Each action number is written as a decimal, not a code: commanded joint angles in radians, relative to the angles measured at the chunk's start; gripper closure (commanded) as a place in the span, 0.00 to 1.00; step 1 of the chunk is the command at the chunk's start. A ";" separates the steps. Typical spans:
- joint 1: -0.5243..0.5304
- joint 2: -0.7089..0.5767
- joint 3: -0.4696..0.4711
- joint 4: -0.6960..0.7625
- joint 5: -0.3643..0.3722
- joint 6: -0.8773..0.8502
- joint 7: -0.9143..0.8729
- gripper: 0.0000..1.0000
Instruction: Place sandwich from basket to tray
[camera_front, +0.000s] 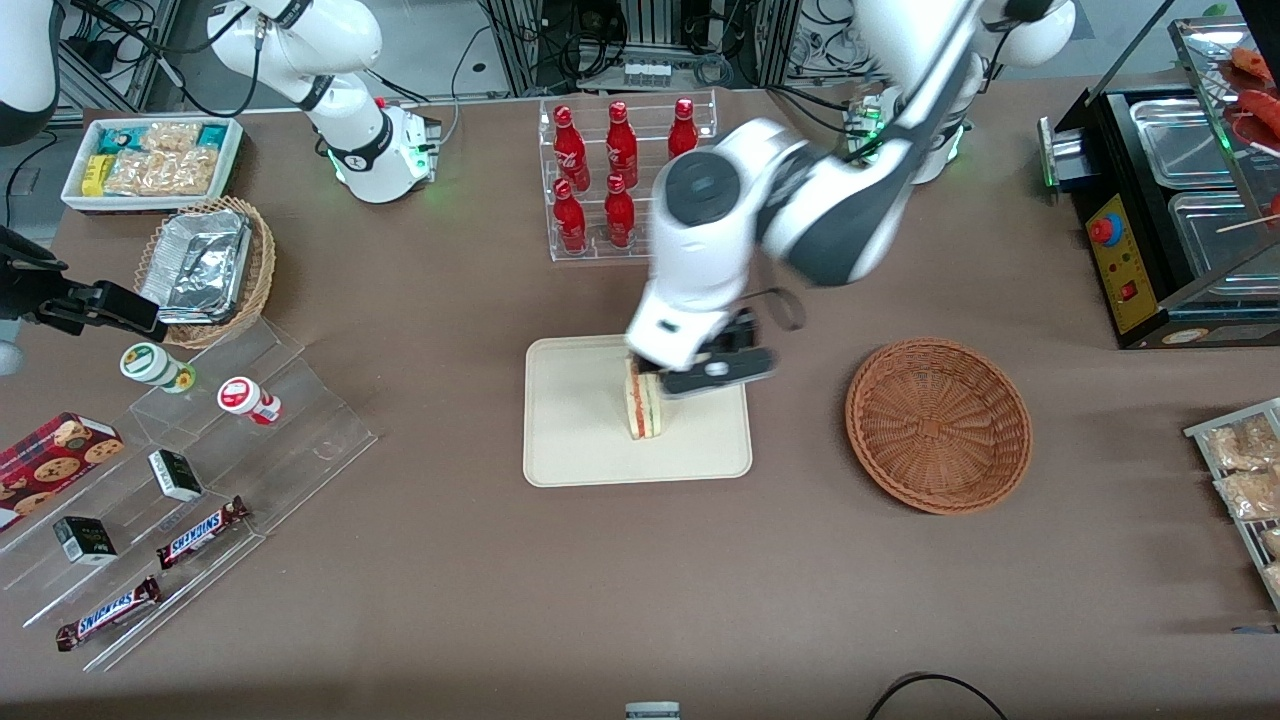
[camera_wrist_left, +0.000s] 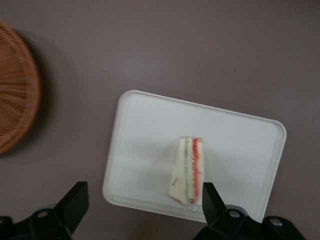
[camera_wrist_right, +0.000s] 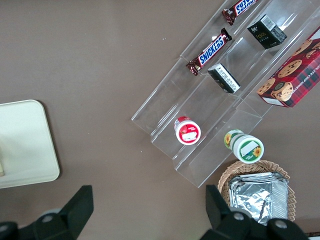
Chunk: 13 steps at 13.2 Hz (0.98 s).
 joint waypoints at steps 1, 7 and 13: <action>0.070 -0.164 -0.003 -0.123 -0.018 -0.100 0.102 0.00; 0.326 -0.327 -0.004 -0.201 -0.064 -0.230 0.499 0.00; 0.591 -0.396 -0.003 -0.264 -0.117 -0.248 0.910 0.00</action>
